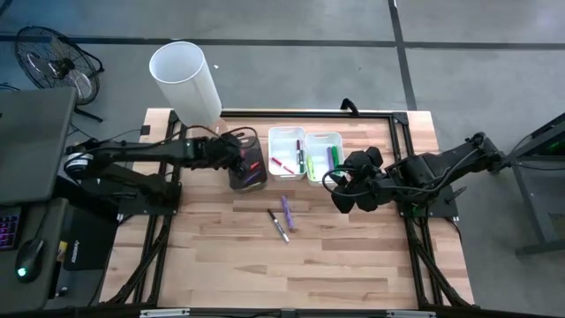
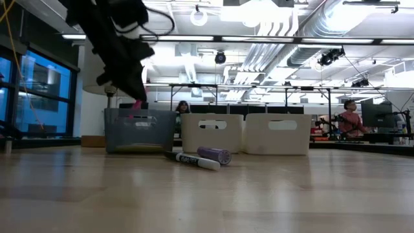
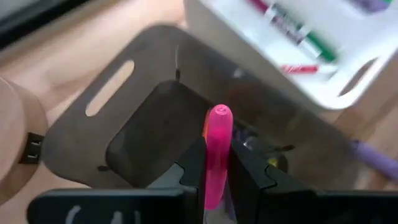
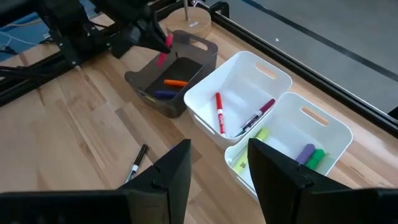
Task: Pick & Place Markers
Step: Put the pink pen into the black bin
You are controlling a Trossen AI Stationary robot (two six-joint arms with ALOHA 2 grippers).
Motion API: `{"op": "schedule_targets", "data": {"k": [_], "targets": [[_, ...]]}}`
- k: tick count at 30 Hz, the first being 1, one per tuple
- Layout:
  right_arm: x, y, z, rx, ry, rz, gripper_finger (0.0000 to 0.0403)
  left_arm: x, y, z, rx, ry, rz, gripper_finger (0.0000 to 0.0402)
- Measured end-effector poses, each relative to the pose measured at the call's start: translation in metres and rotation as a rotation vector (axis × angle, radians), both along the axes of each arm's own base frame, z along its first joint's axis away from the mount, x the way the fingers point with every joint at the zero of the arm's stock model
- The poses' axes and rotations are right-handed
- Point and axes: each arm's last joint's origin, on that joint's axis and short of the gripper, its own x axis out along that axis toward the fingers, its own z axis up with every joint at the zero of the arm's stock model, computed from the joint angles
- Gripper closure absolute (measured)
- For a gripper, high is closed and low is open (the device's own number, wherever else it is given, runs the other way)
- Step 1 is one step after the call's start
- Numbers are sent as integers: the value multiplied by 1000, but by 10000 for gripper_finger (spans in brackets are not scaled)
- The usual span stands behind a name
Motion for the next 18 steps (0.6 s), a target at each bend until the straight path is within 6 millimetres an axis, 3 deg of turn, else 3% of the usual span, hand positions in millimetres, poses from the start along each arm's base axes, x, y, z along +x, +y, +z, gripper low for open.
{"op": "schedule_targets", "data": {"k": [7,18], "targets": [[0,0,0,4,-1,0,257,1,19,-20,-89,101,11,357],[0,0,0,26,-9,-10,257,2,22,-20,-92,100,-17,357]]}}
